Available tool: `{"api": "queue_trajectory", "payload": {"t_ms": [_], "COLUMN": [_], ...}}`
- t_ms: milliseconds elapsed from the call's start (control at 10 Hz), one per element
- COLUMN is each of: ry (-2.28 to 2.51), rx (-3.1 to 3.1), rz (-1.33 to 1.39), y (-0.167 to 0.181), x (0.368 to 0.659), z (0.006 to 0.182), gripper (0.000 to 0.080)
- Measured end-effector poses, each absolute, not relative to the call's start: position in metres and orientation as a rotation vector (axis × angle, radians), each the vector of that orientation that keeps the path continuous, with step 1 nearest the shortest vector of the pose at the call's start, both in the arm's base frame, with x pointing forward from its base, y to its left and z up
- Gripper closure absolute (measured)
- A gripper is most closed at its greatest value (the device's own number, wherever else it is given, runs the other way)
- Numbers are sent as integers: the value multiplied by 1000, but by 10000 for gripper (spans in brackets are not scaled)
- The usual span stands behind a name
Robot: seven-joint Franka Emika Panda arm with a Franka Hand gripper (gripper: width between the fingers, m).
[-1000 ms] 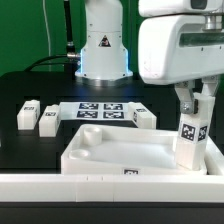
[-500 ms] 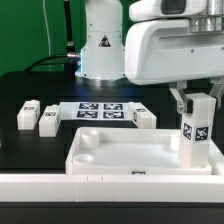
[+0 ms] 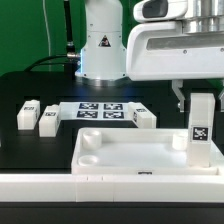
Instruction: Assemble desk
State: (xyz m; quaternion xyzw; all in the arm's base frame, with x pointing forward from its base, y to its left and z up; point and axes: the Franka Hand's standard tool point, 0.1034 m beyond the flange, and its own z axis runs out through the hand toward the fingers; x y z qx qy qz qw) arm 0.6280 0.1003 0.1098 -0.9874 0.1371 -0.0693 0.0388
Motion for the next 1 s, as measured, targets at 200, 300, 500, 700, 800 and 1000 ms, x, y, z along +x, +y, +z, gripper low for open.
{"api": "queue_trajectory", "payload": {"t_ms": [200,300,500,700,800,1000], "ry": [565,680,1056,1365,1385,1365], "rx": [-2998,-2965,-2819,-2658,-2645,-2657], "rz": [-207,-200,-164,-127,-125,-127], "y": [99,98,98,99,98,98], "x": [628,628,623,622,623,623], "z": [110,110,110,110,110,110], "gripper": [509,509,509,506,506,505]}}
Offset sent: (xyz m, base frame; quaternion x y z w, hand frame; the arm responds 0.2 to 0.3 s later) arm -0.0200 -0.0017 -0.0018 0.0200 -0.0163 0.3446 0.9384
